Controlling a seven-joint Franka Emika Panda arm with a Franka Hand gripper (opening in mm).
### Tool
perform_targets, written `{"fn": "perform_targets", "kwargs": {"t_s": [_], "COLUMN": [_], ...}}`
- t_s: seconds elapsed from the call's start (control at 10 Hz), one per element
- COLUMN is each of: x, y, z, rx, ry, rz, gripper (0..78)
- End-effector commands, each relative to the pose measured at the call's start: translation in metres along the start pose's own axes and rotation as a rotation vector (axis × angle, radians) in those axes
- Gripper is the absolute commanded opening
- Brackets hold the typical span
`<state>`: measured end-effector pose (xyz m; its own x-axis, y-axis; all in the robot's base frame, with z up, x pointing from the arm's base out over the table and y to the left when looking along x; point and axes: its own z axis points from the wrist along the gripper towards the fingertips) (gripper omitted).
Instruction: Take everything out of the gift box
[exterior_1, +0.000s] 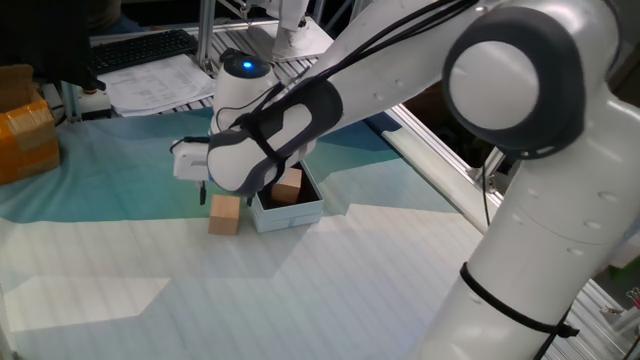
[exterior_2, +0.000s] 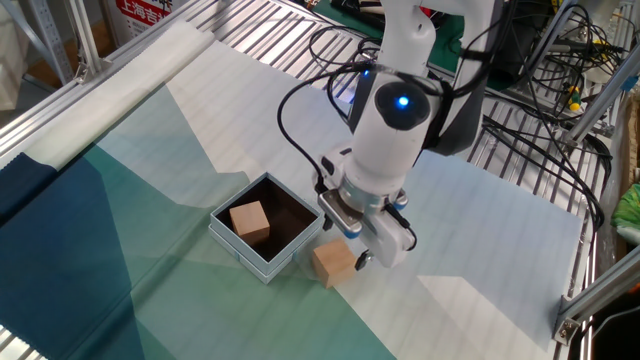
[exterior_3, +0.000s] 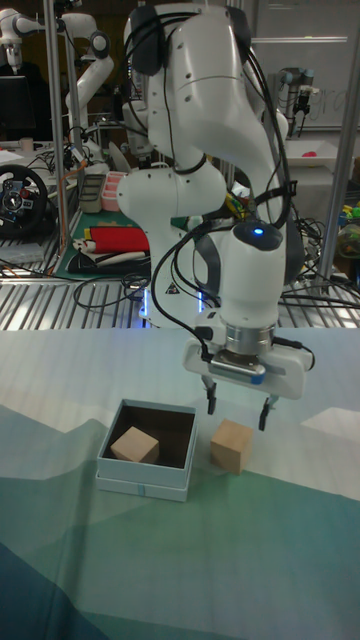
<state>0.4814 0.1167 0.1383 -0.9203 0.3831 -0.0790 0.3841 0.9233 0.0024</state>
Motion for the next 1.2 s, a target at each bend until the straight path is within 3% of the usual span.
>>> {"fn": "perform_targets", "kwargs": {"t_s": [0.1, 0.7, 1.2], "x": [-0.002, -0.012, -0.040], "y": [-0.004, -0.021, -0.051], "z": [-0.014, -0.038, -0.043], "rx": [0.000, 0.006, 0.006], "ry": [0.002, 0.007, 0.010], "rz": [0.023, 0.027, -0.010], "gripper": [77.5, 77.5, 77.5]}}
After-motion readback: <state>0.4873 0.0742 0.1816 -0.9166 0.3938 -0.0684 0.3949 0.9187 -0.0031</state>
